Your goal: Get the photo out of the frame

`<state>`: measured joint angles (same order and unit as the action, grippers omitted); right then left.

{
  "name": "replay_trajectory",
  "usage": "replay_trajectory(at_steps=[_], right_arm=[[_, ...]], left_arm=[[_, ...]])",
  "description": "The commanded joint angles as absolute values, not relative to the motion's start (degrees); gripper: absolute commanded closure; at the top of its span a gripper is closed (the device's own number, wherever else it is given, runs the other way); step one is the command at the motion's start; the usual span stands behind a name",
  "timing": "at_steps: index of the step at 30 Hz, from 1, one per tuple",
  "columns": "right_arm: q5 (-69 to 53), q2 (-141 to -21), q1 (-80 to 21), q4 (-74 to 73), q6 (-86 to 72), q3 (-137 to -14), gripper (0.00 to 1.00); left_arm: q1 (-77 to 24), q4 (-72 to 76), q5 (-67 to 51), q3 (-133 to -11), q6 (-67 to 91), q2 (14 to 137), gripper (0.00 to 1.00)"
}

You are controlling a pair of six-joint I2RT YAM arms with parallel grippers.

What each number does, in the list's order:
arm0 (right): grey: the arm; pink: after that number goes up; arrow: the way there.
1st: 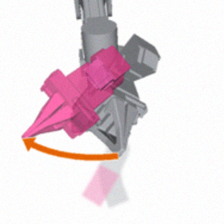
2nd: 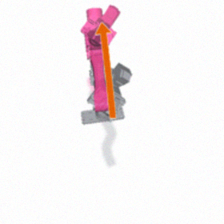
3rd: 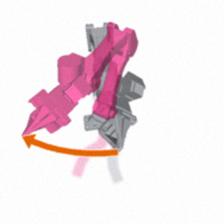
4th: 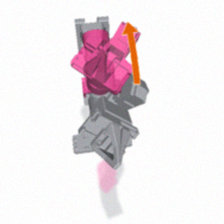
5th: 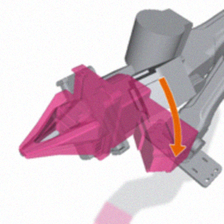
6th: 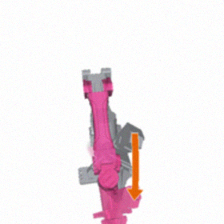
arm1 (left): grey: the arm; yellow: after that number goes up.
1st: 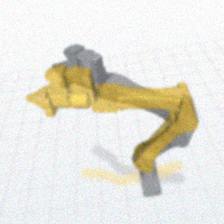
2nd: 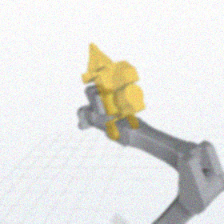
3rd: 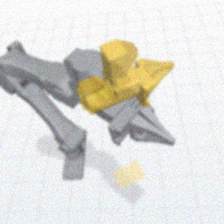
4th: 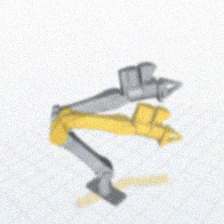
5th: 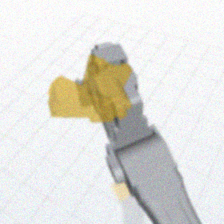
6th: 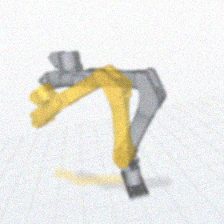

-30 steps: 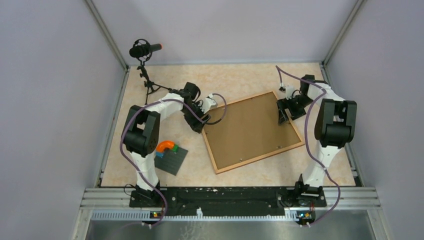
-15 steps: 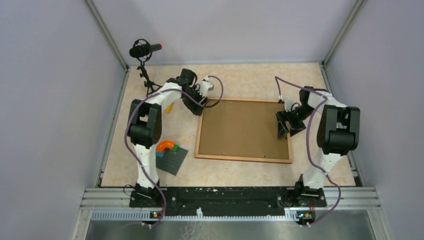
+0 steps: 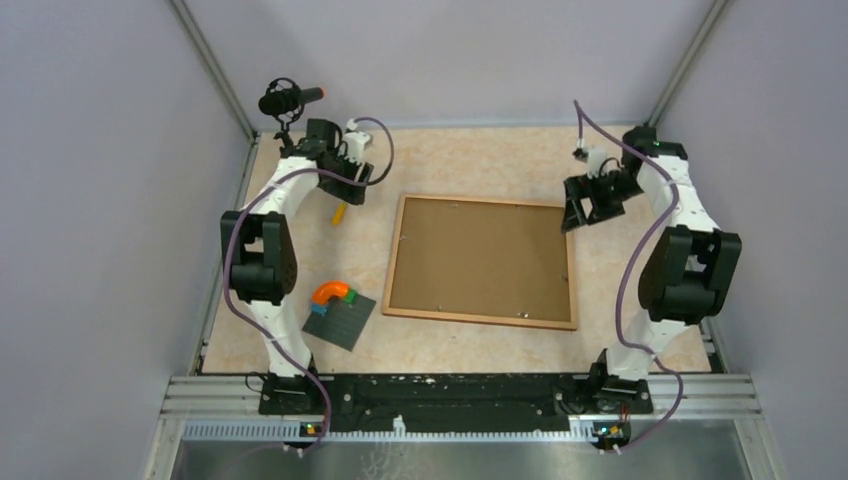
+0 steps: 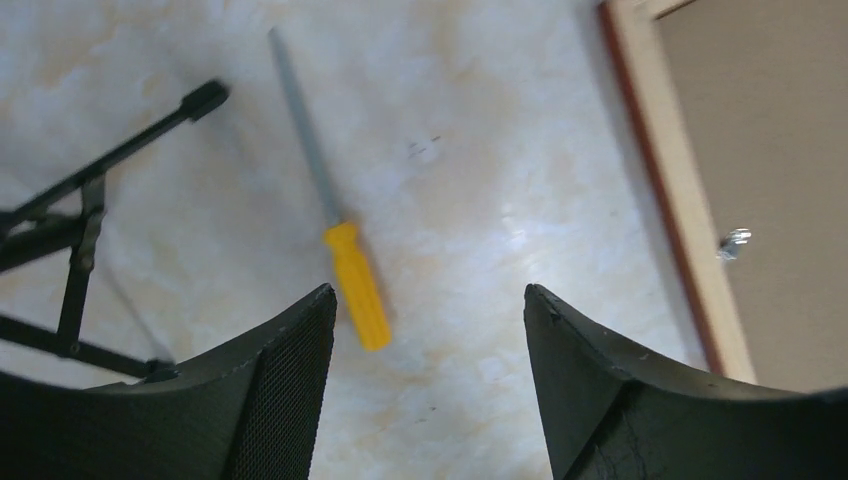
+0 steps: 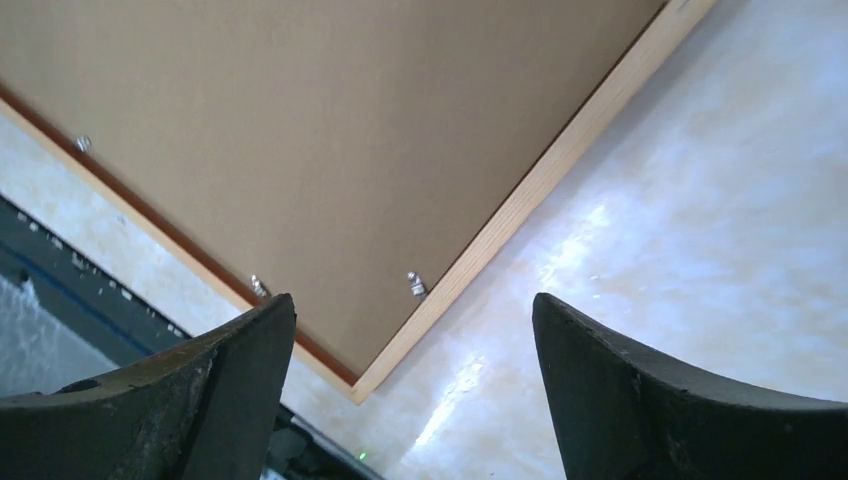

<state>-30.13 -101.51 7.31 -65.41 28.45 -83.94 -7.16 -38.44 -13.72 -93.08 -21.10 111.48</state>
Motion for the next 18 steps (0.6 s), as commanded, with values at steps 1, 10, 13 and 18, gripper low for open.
replay_trajectory(at_steps=[1, 10, 13, 18], right_arm=[[-31.5, -96.0, 7.7, -64.3, 27.0, -93.2, 0.12], [-39.7, -92.5, 7.4, -53.7, 21.0, -94.9, 0.10], [-41.5, -92.2, 6.2, -51.9, 20.7, -94.6, 0.09], [-41.0, -90.5, 3.5, -46.9, 22.3, -92.0, 0.09]], left_arm=[[-1.9, -32.8, -11.3, -89.6, -18.2, 110.5, 0.27], [2.5, -23.4, -11.4, -78.5, -22.0, 110.6, 0.34], [2.5, -23.4, -14.0, -77.1, -22.5, 111.1, 0.38], [2.5, -19.5, -15.1, -75.2, -21.6, 112.5, 0.40]])
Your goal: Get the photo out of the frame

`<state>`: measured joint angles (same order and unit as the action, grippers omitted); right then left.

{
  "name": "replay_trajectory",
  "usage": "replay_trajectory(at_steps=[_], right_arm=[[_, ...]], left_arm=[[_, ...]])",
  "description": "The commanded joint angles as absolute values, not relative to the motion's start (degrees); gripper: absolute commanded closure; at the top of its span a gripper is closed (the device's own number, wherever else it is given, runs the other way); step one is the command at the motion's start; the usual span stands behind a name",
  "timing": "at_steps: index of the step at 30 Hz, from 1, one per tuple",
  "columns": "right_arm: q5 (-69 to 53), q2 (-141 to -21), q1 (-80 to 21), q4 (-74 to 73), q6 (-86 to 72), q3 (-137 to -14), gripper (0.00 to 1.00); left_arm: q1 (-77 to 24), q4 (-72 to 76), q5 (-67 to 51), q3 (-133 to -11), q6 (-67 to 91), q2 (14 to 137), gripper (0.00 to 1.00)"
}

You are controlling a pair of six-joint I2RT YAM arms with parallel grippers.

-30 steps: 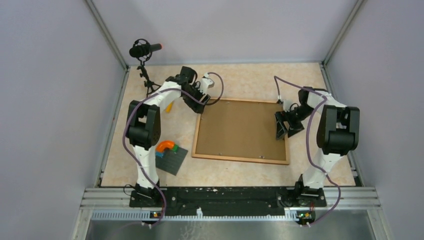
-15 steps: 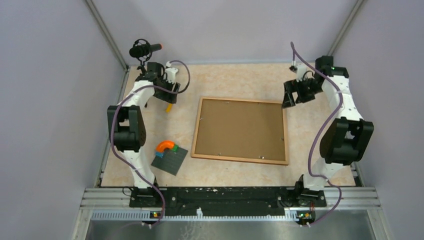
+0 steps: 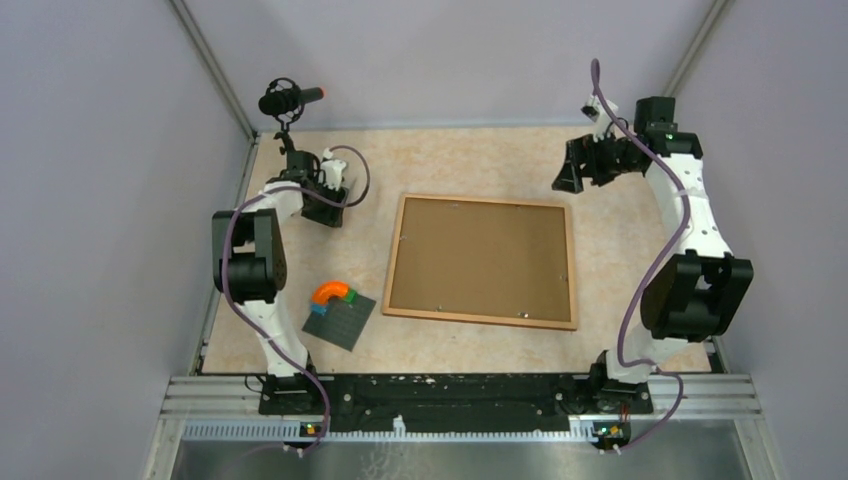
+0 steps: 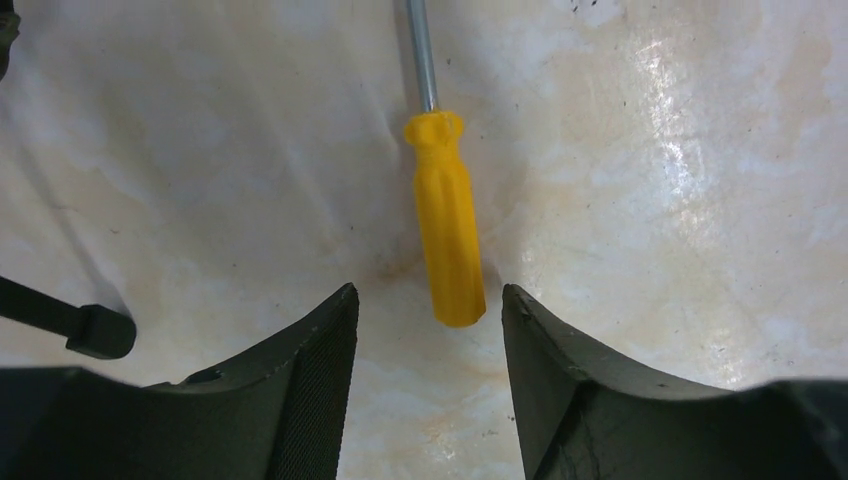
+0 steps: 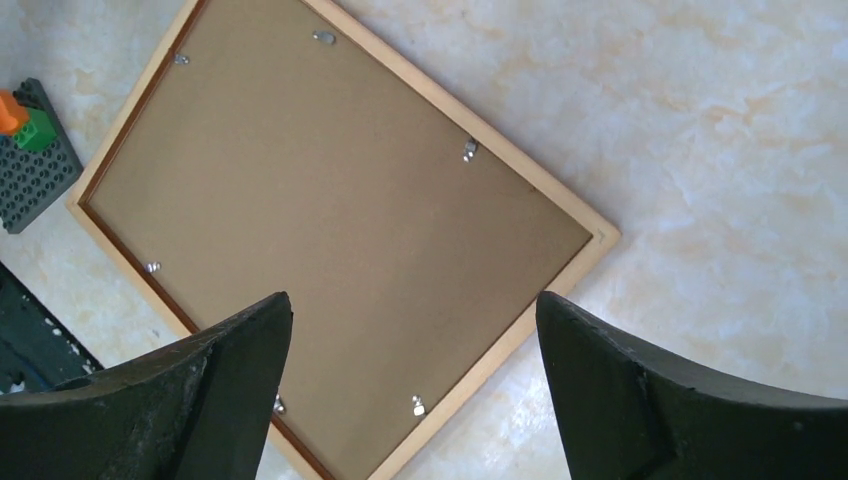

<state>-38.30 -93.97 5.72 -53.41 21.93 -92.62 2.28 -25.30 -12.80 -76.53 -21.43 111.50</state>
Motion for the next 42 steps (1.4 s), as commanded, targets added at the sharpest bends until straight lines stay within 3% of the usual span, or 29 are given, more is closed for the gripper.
replay_trajectory(at_steps=[1, 7, 13, 18, 26, 32, 42], right_arm=[[-41.2, -90.2, 2.7, -46.2, 22.6, -91.6, 0.09], [-44.7, -88.0, 1.4, -45.0, 25.3, -90.3, 0.09], [-45.4, -83.3, -1.4, -42.4, 32.0, -85.7, 0.09], [-44.8, -77.0, -8.1, -36.9, 45.1, -79.6, 0.08], [-41.3, -66.2, -22.5, -21.2, 60.0, -65.9, 0.06], [-32.2, -70.6, -36.4, -22.5, 67.8, -68.6, 0.13], [-25.1, -79.4, -46.9, -22.8, 75.3, -71.2, 0.24]], left_arm=[[2.5, -18.6, -15.5, -75.2, -21.5, 113.1, 0.41], [2.0, -20.7, -17.8, -79.0, -21.8, 117.8, 0.63], [1.5, -31.6, -25.9, -82.4, -19.7, 112.4, 1.00], [0.3, -48.4, -41.4, -89.0, -22.3, 103.6, 1.00], [-3.6, -76.0, -62.7, -95.3, -26.2, 102.5, 1.00], [-6.6, -79.5, -70.2, -92.5, -26.8, 101.7, 1.00], [-11.5, -80.9, -75.1, -87.8, -24.6, 101.3, 1.00]])
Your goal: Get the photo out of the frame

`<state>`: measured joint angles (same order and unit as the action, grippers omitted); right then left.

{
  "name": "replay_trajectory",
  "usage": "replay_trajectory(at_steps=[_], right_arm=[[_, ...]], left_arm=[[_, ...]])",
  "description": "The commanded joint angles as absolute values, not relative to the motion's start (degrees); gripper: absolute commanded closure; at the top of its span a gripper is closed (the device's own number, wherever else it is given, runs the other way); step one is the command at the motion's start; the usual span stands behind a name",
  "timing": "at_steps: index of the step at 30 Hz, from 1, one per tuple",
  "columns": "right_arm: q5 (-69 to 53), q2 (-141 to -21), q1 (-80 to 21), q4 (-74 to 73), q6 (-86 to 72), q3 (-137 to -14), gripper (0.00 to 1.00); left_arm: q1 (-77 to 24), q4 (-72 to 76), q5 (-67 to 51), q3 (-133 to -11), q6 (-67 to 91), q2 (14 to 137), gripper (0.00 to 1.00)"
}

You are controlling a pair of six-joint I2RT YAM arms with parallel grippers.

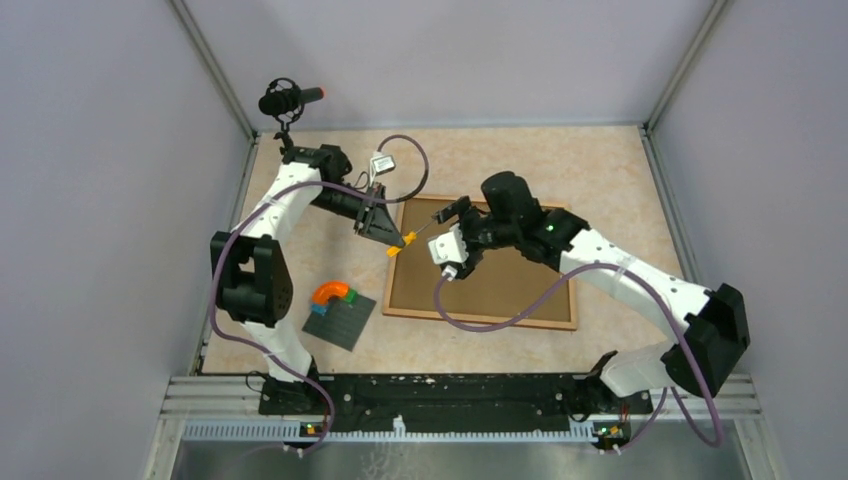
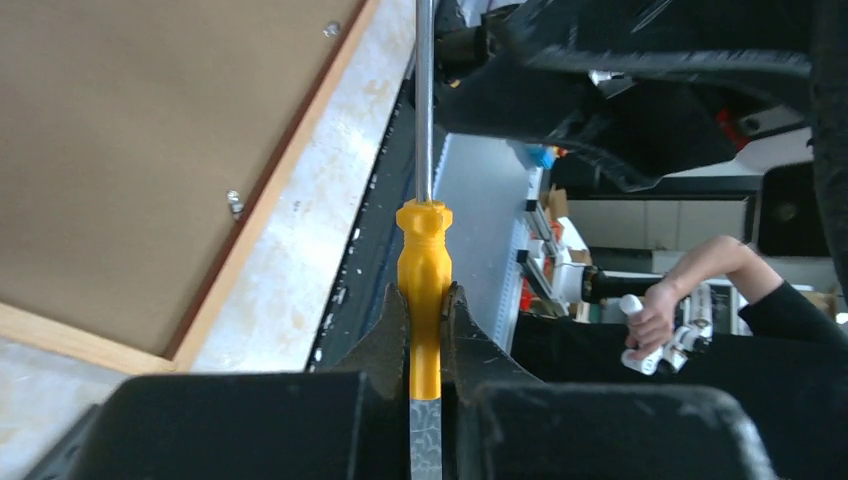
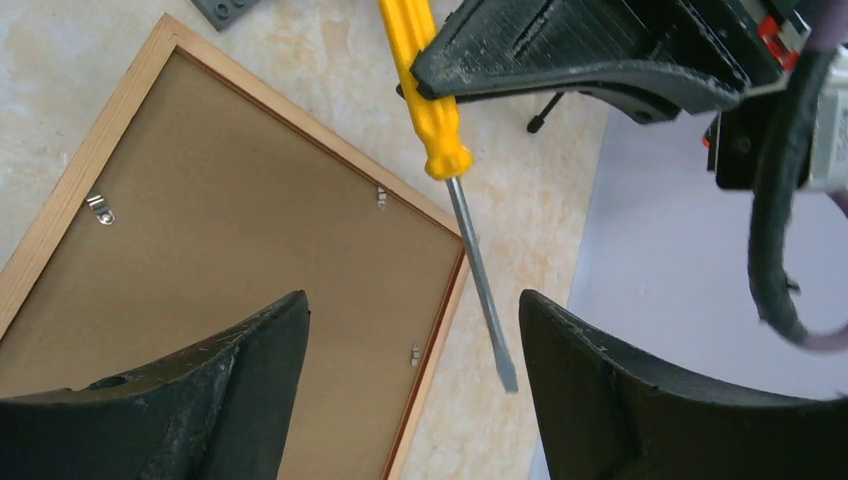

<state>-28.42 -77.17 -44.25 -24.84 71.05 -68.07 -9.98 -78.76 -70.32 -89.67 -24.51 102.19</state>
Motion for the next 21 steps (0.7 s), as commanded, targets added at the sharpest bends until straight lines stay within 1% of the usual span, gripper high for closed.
replay_trajectory(at_steps=[1, 4, 6, 9, 11, 13, 15, 16, 17, 18, 19, 21], right_arm=[[-24.3, -80.1, -47.4, -22.7, 75.3, -71.2, 0.25], [-23.4, -81.3, -47.9, -23.1, 76.9, -71.0, 0.31], [-23.5, -81.8, -47.9, -22.9, 78.4, -70.5, 0.38], [-24.9, -82.1, -47.9, -23.7, 79.7, -70.4, 0.54], [-25.6, -82.2, -48.0, -24.4, 81.0, -70.0, 0.68], [-24.9, -82.2, -48.2, -24.0, 81.1, -69.4, 0.84], [-23.9, -82.3, -48.2, -24.1, 78.9, -69.6, 0.98], [-23.5, -82.2, -48.3, -24.3, 77.6, -69.8, 1.00], [-23.1, -82.1, -48.2, -24.4, 76.2, -69.9, 1.00], [-22.6, -81.9, -48.1, -24.1, 74.4, -69.8, 1.00], [-22.0, -81.7, -48.0, -23.7, 72.5, -69.8, 1.00], [-21.9, -81.2, -46.8, -22.9, 67.4, -70.1, 1.00]], left_arm=[[-12.1, -81.0, -75.0, -87.5, -24.6, 101.3, 1.00], [-13.5, -81.0, -74.4, -86.5, -24.7, 101.3, 1.00], [-13.9, -80.9, -75.6, -86.2, -24.9, 101.6, 1.00], [-13.9, -80.9, -77.0, -87.7, -25.1, 102.2, 1.00], [-13.9, -80.9, -78.0, -88.8, -25.4, 102.6, 0.99], [-13.9, -80.9, -78.4, -89.5, -25.8, 102.7, 0.98], [-13.8, -80.9, -77.9, -90.1, -26.4, 102.8, 0.96], [-13.7, -80.9, -77.5, -90.5, -26.9, 102.7, 0.92], [-13.5, -80.9, -77.5, -91.2, -27.4, 102.5, 0.86], [-12.9, -80.9, -77.5, -92.2, -27.7, 102.5, 0.71], [-12.0, -81.0, -77.7, -93.6, -28.0, 102.6, 0.48], [-9.0, -80.2, -78.6, -96.7, -28.8, 102.1, 0.07]])
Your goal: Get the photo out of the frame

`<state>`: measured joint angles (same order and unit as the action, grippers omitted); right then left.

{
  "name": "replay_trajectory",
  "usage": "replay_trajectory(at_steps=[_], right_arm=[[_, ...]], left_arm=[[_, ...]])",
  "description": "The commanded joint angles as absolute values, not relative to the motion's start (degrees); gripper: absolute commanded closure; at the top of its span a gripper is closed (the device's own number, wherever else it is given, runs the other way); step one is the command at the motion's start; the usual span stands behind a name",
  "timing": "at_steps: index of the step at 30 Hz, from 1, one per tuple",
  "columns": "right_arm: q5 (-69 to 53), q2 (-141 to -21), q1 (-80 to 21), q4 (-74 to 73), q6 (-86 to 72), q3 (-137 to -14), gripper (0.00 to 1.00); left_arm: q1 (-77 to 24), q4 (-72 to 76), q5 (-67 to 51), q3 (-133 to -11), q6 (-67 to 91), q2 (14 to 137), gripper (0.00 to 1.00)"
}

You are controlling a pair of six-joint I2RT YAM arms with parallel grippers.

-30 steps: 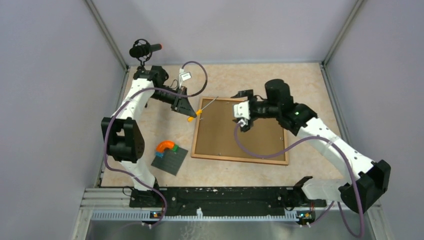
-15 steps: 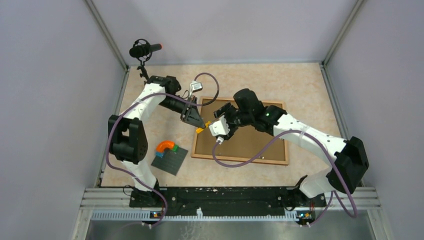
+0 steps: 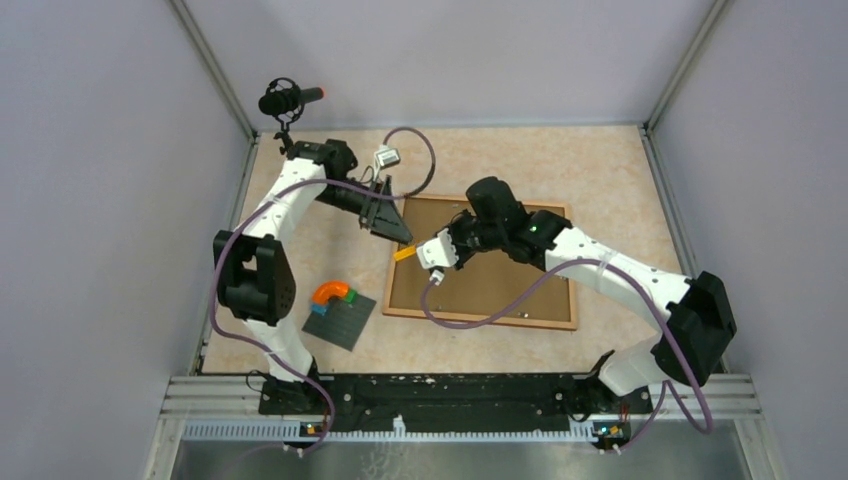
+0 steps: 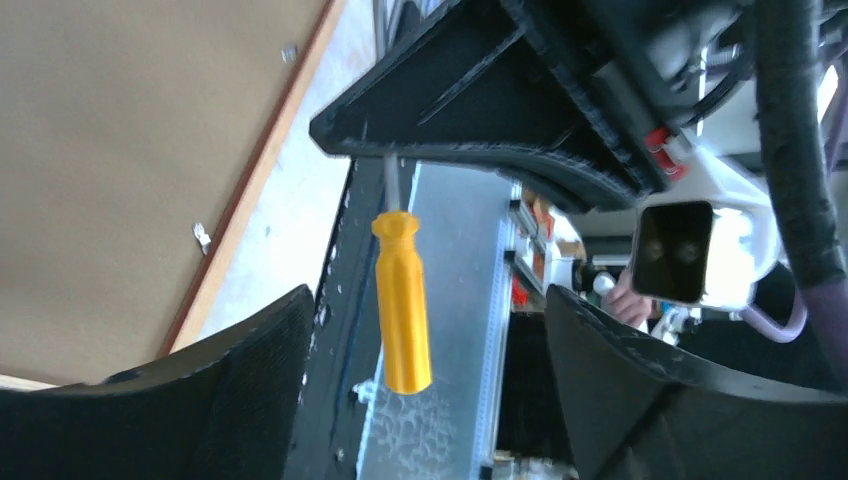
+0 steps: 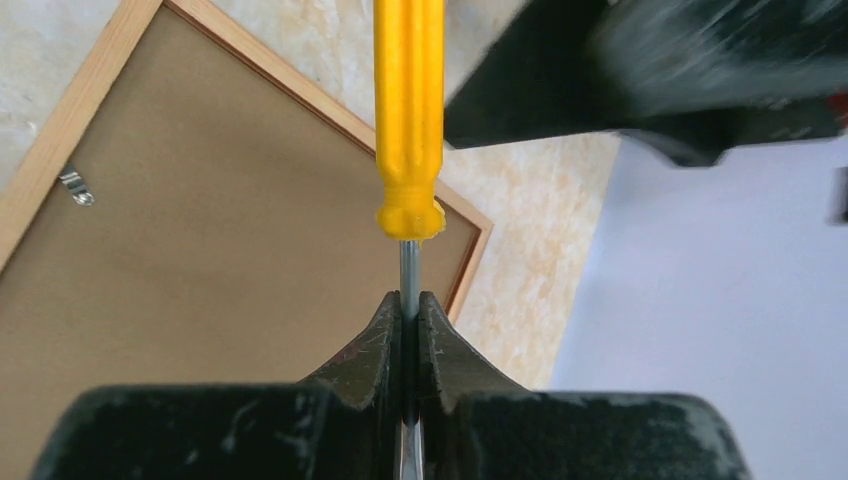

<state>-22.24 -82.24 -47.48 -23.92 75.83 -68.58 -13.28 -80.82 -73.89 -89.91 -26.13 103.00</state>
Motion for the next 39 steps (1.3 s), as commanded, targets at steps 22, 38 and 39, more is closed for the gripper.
replay_trajectory(at_steps=[22, 38, 39], right_arm=[[-25.0, -77.1, -37.2, -0.4, 23.0, -76.7, 1.00], [-25.4, -74.5, -42.8, -2.1, 28.6, -71.5, 1.00], [-25.3, -74.5, -42.8, -2.7, 29.0, -71.5, 1.00]], left_arm=[[-3.8, -23.5, -70.1, -101.8, 16.4, 87.5, 0.01], [-17.9, -39.6, -63.5, -96.9, 5.1, 88.1, 0.12], [-18.0, -40.7, -63.9, -97.1, 4.8, 88.7, 0.17]])
